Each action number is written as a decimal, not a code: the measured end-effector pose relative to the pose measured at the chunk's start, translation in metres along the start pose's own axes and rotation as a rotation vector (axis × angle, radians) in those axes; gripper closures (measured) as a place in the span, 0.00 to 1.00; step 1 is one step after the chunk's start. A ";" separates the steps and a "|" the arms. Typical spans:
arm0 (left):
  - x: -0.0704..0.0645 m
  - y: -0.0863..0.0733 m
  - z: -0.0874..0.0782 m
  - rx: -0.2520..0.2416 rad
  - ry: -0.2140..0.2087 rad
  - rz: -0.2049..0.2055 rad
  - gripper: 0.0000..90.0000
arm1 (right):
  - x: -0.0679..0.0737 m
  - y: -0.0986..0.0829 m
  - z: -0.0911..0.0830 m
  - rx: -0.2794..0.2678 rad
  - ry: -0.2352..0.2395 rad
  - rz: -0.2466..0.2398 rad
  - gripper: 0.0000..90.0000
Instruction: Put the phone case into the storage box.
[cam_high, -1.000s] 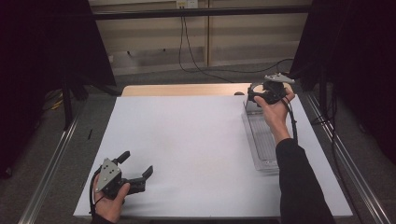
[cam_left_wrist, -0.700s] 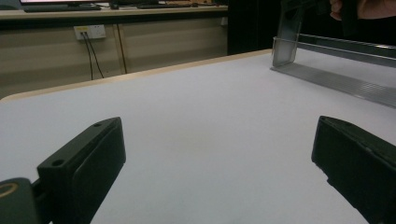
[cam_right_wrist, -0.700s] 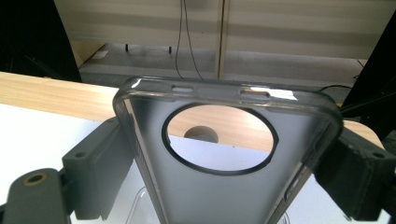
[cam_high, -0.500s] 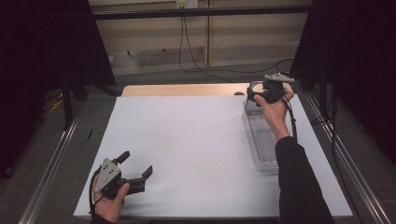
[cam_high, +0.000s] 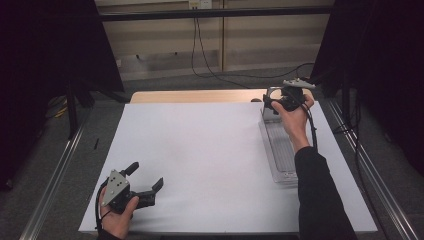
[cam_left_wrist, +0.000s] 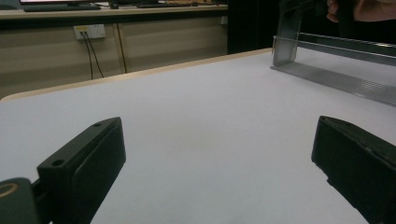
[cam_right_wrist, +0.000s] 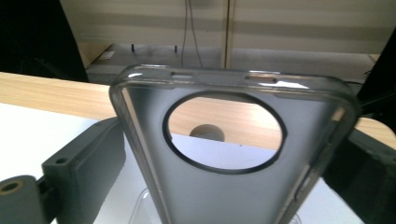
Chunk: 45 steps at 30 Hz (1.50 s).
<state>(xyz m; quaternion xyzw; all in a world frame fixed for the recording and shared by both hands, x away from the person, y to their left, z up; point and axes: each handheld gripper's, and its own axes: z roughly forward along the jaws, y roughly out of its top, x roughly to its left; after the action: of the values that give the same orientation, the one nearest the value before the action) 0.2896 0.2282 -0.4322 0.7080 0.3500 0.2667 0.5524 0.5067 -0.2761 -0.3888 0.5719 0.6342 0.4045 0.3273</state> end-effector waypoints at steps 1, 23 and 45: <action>0.000 0.000 0.000 0.000 -0.002 0.000 0.03 | 0.000 0.000 0.000 -0.007 -0.009 -0.003 0.01; 0.000 0.000 -0.001 -0.009 0.020 -0.013 0.04 | -0.006 0.014 -0.028 -0.077 0.040 0.031 0.02; 0.005 -0.001 -0.002 -0.025 0.057 -0.046 0.03 | -0.012 0.004 -0.043 -0.105 0.080 0.004 0.00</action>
<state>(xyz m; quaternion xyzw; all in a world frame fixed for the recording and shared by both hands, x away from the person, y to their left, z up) 0.2912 0.2338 -0.4325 0.6847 0.3785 0.2785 0.5571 0.4728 -0.2935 -0.3664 0.5388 0.6235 0.4602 0.3304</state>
